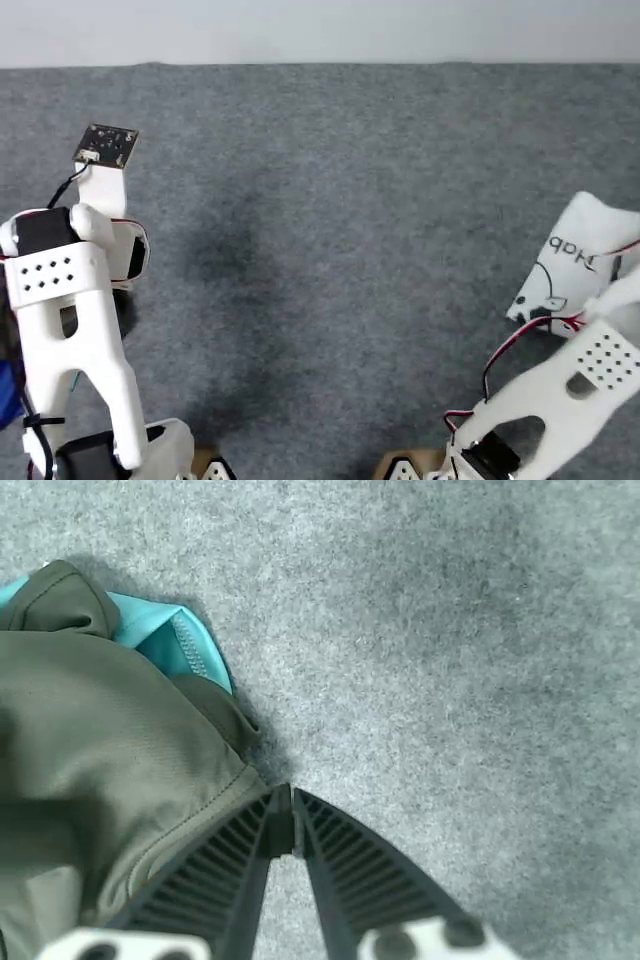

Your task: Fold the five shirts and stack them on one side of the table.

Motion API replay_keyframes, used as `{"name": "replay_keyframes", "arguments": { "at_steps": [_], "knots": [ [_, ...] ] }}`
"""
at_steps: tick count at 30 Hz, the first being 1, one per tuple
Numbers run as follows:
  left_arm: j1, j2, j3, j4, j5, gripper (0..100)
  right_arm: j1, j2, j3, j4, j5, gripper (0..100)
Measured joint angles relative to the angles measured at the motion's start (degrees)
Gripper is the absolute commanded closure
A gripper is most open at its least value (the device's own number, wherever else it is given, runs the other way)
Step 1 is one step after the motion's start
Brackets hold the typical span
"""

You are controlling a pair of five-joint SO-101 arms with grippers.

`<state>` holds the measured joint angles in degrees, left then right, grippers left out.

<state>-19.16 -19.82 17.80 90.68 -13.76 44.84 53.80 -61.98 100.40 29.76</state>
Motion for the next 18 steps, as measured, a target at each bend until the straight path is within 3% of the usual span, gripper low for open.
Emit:
{"name": "replay_keyframes", "arguments": {
  "at_steps": [4, 11, 14, 18],
  "knots": [
    [0.4, 0.0, 0.0, 0.0, 0.0, 100, 0.7, 0.3, 0.0, 0.3, -0.8, 68.2],
    [4.8, 0.0, 0.0, 1.1, 0.0, 100, 1.6, -6.5, 0.0, 0.3, -7.6, 66.0],
    [5.4, 0.0, 0.0, 1.4, 0.0, 100, 1.6, -11.4, 0.0, 0.3, -7.8, 72.7],
    [5.4, 0.0, 0.0, 2.0, 0.0, 100, 1.6, -16.4, 1.2, 0.3, -7.8, 96.8]
  ]
}}
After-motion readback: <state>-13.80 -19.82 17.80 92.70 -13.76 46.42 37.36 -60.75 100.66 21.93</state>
